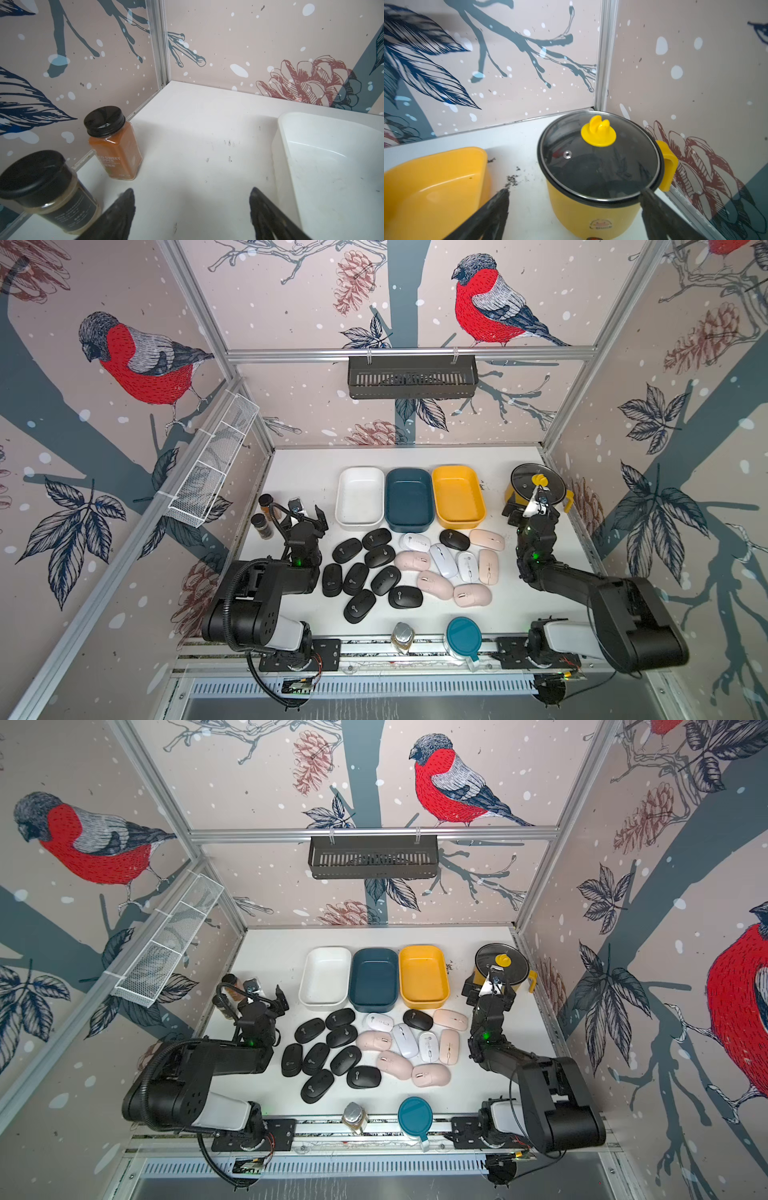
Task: Place the mice by color into the storage box
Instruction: Pick up the mouse from the center of the board.
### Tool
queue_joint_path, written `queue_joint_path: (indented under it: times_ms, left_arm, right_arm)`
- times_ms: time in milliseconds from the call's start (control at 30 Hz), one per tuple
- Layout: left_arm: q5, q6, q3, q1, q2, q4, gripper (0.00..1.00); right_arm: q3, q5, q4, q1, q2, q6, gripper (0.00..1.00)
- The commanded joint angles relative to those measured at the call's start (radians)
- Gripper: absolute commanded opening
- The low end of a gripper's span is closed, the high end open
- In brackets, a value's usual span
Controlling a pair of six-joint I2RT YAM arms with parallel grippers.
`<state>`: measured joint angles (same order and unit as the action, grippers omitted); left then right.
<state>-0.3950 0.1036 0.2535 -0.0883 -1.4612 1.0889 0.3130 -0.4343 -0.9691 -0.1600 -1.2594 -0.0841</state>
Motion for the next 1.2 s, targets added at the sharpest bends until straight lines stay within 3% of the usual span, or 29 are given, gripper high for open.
queue_joint_path:
  times_ms: [0, 67, 133, 233, 400, 567, 700, 933, 1000, 1167]
  left_arm:
    - [-0.013, -0.020, 0.005, -0.004, 0.009, 0.033, 0.85]
    - [-0.047, -0.076, 0.039, -0.004, 0.044, 0.017, 0.86]
    - [-0.045, 0.013, 0.139, 0.010, 0.118, -0.276, 0.83]
    - [-0.044, -0.014, 0.157, -0.022, 0.147, -0.315, 0.80]
    - [-0.056, 0.048, 0.233, -0.091, 0.280, -0.495, 0.80]
    - [-0.071, 0.280, 0.439, -0.162, 0.360, -0.883, 0.80]
    - [0.073, 0.347, 0.556, -0.163, 0.380, -1.062, 0.81]
    - [0.190, 0.161, 0.679, -0.162, 0.372, -1.198, 0.84]
    - [0.218, 0.105, 0.647, -0.163, 0.379, -1.164, 0.84]
    - [0.261, 0.108, 0.529, -0.163, 0.395, -1.031, 0.85]
  right_arm:
    - [0.020, -0.046, 0.135, -0.027, 0.105, -0.058, 0.99]
    - [0.027, -0.015, 0.177, -0.033, 0.161, -0.100, 0.99]
    - [0.031, 0.014, 0.196, -0.033, 0.193, -0.129, 0.99]
    - [0.068, 0.038, 0.279, -0.044, 0.225, -0.160, 0.99]
    - [0.150, 0.035, 0.460, -0.071, 0.271, -0.209, 0.99]
    - [0.206, -0.023, 0.626, -0.155, 0.279, -0.233, 0.99]
    - [0.257, -0.030, 0.758, -0.196, 0.248, -0.298, 0.99]
    - [0.284, -0.001, 0.903, -0.243, 0.222, -0.398, 0.98]
    - [0.299, 0.011, 0.953, -0.249, 0.219, -0.428, 0.97]
    - [0.307, 0.049, 1.058, -0.250, 0.214, -0.480, 0.95]
